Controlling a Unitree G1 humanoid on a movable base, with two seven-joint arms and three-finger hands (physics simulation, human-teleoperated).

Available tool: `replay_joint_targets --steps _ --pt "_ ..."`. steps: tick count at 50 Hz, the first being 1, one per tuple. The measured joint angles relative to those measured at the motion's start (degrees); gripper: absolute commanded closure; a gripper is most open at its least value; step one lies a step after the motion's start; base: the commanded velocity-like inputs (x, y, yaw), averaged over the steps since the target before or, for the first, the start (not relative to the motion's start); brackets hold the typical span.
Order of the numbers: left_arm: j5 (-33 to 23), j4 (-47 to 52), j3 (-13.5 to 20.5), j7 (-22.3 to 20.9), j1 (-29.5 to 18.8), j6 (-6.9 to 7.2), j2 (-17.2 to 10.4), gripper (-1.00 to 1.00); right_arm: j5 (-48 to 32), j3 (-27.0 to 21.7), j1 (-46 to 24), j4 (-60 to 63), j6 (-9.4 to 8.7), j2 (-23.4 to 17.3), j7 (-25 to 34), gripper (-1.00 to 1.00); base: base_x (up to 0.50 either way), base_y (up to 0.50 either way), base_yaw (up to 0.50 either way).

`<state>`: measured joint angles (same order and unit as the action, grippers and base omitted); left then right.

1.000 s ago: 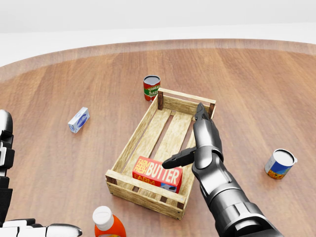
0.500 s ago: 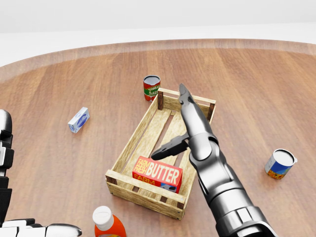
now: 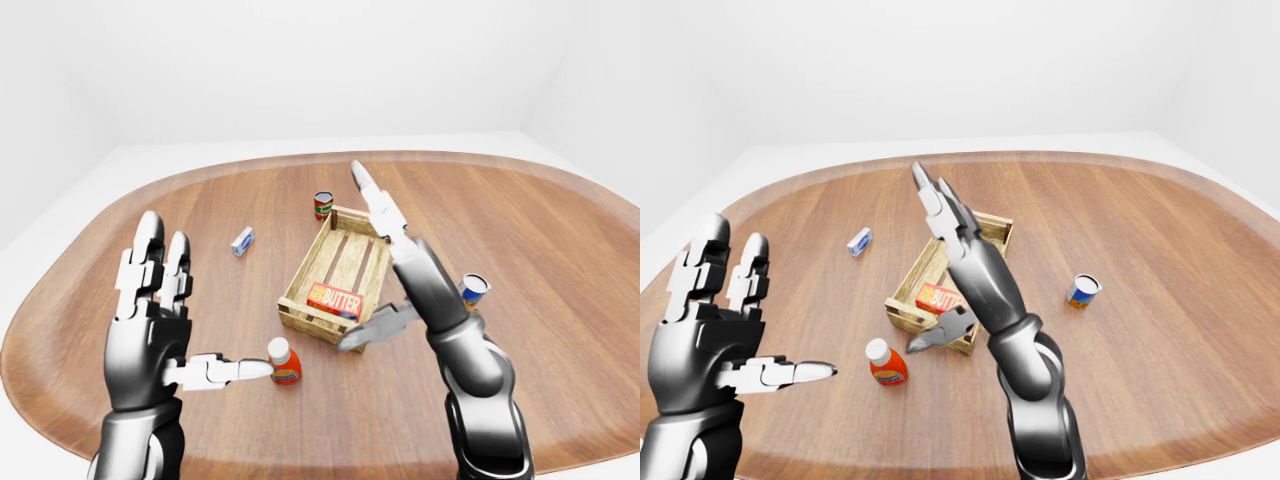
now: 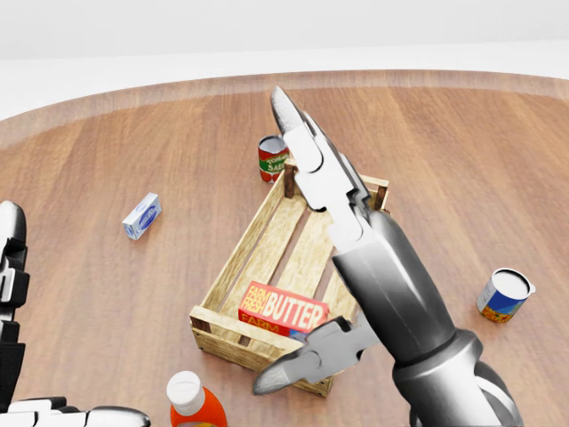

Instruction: Pick up the butter and put it in the tray.

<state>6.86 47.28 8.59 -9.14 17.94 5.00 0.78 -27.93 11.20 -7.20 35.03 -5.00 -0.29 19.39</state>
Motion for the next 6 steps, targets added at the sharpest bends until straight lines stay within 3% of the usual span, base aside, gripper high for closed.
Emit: replay_joint_targets --steps 6 --pt "-0.2 0.1 -0.3 0.0 0.4 0.0 0.1 -1.0 2.2 0.6 9.5 15.6 0.0 -0.8 0.1 -1.0 0.0 0.0 0.0"
